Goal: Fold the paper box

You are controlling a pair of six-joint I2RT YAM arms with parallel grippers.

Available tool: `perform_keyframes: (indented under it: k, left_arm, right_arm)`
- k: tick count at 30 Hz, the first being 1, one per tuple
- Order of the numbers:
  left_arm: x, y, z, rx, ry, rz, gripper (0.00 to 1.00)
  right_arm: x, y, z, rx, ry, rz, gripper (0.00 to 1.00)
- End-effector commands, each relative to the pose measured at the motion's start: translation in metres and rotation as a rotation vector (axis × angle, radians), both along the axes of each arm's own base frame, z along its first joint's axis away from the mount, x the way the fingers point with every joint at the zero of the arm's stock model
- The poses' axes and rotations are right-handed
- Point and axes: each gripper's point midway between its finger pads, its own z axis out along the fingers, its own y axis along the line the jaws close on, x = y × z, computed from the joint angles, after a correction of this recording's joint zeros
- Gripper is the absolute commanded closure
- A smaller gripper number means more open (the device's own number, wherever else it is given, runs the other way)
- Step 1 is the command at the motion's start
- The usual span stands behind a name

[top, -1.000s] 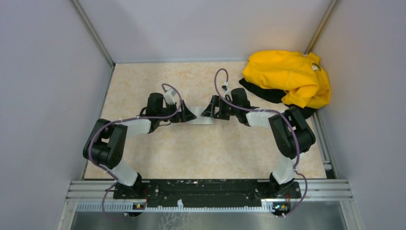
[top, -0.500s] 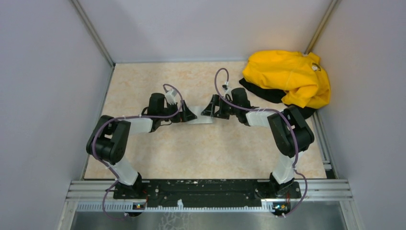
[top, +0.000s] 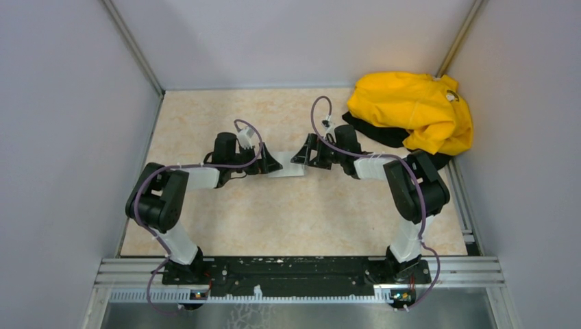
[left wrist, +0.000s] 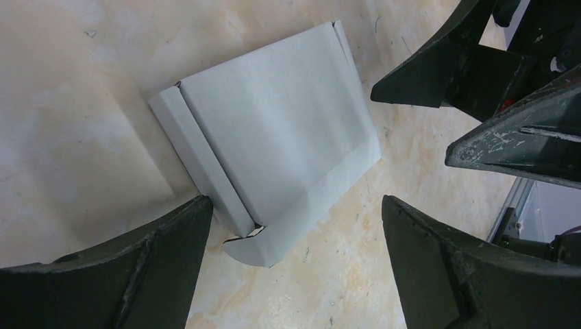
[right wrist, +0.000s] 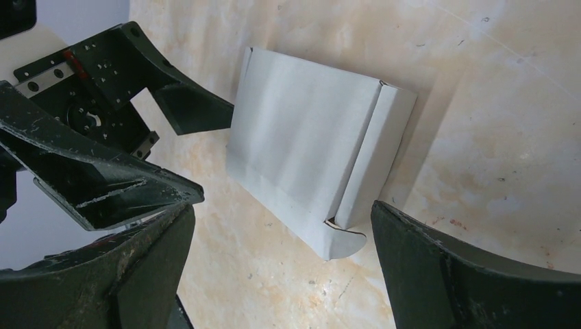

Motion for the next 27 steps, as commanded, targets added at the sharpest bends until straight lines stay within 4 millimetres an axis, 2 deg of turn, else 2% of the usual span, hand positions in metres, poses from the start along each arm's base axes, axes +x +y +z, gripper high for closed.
perform_keyframes:
  k: [1,13,27]
  left_arm:
    - [0.011,-0.008,0.015,-0.024,-0.061,-0.022,0.01]
    - [0.010,-0.008,0.014,-0.026,-0.055,-0.025,0.01]
    - [0.007,-0.007,0.015,-0.021,-0.052,-0.024,0.01]
  right_arm:
    - [0.013,0.002,0.013,0.028,-0.062,0.000,0.01]
    - [0.018,0.008,0.007,0.049,-0.047,0.014,0.01]
    - [0.020,0.011,0.021,0.069,-0.073,0.019,0.01]
